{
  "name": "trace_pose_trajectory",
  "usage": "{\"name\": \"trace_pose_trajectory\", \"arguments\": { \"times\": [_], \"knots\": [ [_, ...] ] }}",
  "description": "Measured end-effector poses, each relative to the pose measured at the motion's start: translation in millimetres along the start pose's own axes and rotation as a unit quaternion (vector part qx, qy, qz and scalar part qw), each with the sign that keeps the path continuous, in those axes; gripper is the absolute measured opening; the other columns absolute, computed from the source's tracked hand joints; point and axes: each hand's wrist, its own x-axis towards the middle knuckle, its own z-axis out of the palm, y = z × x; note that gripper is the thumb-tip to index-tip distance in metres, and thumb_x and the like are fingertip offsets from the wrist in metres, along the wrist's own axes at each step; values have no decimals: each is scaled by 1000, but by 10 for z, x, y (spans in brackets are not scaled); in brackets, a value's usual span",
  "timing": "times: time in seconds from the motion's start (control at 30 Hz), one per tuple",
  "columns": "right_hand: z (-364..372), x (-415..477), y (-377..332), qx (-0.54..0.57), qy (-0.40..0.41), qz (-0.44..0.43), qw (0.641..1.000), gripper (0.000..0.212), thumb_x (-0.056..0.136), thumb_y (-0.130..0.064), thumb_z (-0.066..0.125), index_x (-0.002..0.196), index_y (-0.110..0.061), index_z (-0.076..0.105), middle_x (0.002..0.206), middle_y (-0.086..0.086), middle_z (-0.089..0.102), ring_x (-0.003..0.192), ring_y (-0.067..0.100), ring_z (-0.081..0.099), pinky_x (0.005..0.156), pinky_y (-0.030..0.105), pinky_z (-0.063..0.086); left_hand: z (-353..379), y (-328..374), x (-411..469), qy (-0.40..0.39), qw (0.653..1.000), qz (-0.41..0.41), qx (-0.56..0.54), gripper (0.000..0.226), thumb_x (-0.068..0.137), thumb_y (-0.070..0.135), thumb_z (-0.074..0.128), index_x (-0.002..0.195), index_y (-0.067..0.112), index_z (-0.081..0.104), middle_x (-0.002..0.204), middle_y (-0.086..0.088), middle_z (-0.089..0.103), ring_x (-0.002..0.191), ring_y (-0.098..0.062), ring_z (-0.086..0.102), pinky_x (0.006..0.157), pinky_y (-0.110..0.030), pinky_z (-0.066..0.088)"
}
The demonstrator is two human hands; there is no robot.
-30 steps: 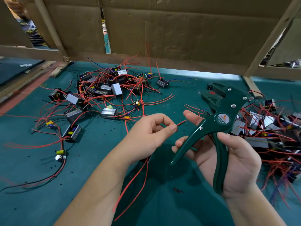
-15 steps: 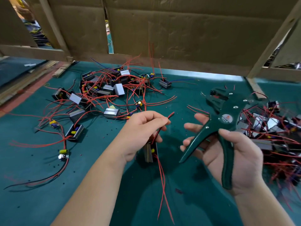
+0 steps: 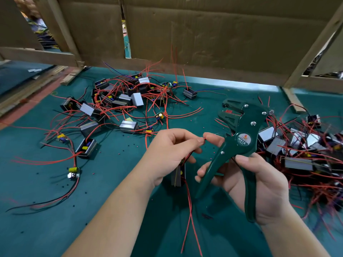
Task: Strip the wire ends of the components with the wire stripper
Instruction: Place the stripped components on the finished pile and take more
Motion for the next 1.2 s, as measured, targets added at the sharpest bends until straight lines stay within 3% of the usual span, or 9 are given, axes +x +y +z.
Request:
{"name": "trace_pose_trajectory", "arguments": {
  "times": [0.27, 0.4, 0.5, 0.67, 0.87, 1.2],
  "knots": [
    [3, 4, 34, -9, 19, -13, 1000, 71, 54, -29, 87, 114, 2, 67, 101, 28, 65, 73, 46, 63, 70, 57, 53, 41, -24, 28, 92, 995, 1, -48, 12, 91, 16, 61, 81, 14, 67, 70, 6, 70, 50, -13, 62, 54, -16, 47],
    [-39, -28, -17, -23, -18, 4, 1000, 69, 59, -30, 84, 115, 5, 65, 112, 34, 58, 74, 45, 62, 71, 57, 52, -25, 5, 45, 131, 989, 6, -74, 16, 92, 15, 58, 77, 15, 64, 59, 5, 64, 38, -10, 42, 43, -16, 39],
    [-52, -46, -62, -14, -24, 19, 999, 70, 58, -34, 83, 116, 2, 65, 125, 28, 59, 74, 41, 64, 71, 53, 54, -118, 50, 62, 127, 987, 23, -99, 26, 90, 13, 61, 66, 20, 68, 51, 6, 54, 35, -5, 34, 40, -16, 34],
    [-65, -43, -79, -26, 17, 99, 995, 75, 47, -35, 88, 109, 1, 69, 88, 29, 63, 71, 40, 63, 66, 51, 55, -211, 95, 32, 64, 991, 74, -96, 14, 77, 22, 66, 64, 23, 72, 50, 6, 50, 37, -3, 37, 43, -17, 34],
    [90, -64, 99, -41, -75, 119, 989, 58, 62, -33, 85, 106, 1, 68, 86, 28, 64, 70, 40, 63, 68, 53, 52, -190, 92, -2, 94, 985, 143, 2, 11, 76, 24, 68, 69, 29, 74, 52, 11, 54, 45, -4, 41, 45, -14, 34],
    [89, -73, 168, -67, -56, 114, 990, 46, 69, -44, 82, 91, -7, 68, 75, 21, 62, 64, 37, 62, 65, 48, 53, -197, 101, -14, 92, 984, 153, 2, 13, 74, 23, 67, 66, 31, 74, 55, 3, 52, 46, -6, 38, 45, -13, 31]
  ]
}}
